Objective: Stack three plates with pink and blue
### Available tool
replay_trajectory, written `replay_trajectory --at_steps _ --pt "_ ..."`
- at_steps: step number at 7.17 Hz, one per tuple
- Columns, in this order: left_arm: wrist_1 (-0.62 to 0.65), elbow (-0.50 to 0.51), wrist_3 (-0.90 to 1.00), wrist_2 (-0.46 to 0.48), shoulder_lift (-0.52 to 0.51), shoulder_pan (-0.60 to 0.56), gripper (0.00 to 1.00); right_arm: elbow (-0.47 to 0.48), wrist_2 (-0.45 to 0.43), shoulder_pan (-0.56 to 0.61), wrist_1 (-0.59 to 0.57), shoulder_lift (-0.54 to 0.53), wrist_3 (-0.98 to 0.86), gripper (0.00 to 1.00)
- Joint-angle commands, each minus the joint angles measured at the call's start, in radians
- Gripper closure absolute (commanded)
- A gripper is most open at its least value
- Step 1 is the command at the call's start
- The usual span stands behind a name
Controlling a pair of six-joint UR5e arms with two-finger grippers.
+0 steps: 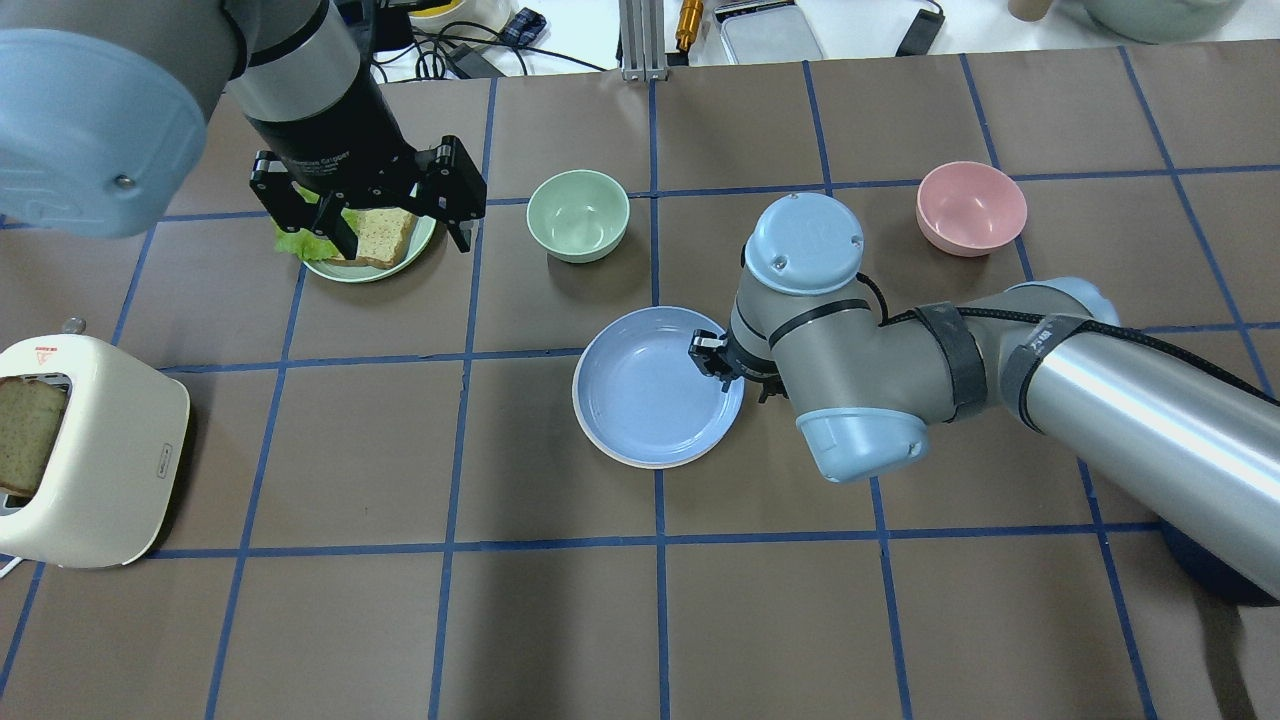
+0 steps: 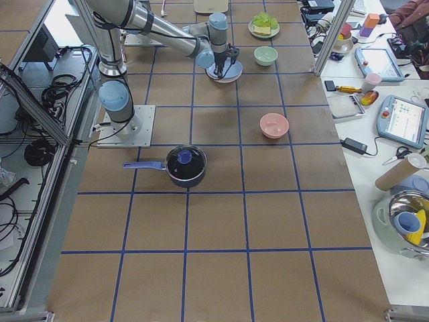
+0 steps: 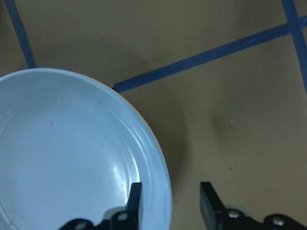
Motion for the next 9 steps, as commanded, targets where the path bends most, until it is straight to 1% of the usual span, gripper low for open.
replay_trajectory --at_steps 1,2,3,4,5,6,7,8,9 --pt "0.0 0.001 0.0 0.0 0.0 0.001 0.0 -0.052 -0.005 -0.025 -0.013 0.002 -0.074 0.0" --pt "0.0 0.001 0.0 0.001 0.0 0.001 0.0 -0.104 -0.016 -0.067 0.072 0.002 -0.21 0.0" --pt "0.0 0.002 0.0 0.001 0.0 0.001 0.0 -0.135 -0.039 -0.156 0.16 -0.007 -0.396 0.0" --pt "0.0 0.002 0.0 0.001 0.0 0.001 0.0 -0.191 -0.028 -0.222 0.19 -0.01 -0.476 0.0" --pt "0.0 0.001 0.0 0.001 0.002 0.001 0.0 -0.28 -0.028 -0.238 0.322 -0.01 -0.548 0.0" --pt "0.0 0.001 0.0 0.001 0.002 0.001 0.0 -0.402 -0.028 -0.238 0.449 -0.01 -0.562 0.0" --pt "0.0 0.001 0.0 0.001 0.002 0.001 0.0 -0.502 -0.025 -0.231 0.568 -0.018 -0.563 0.0" --pt "0.0 -0.001 0.0 0.001 0.002 0.0 0.0 -0.576 -0.03 -0.205 0.633 -0.036 -0.559 0.0" --pt "0.0 -0.001 0.0 0.001 0.003 0.0 0.0 -0.584 -0.036 -0.201 0.705 -0.089 -0.564 0.0"
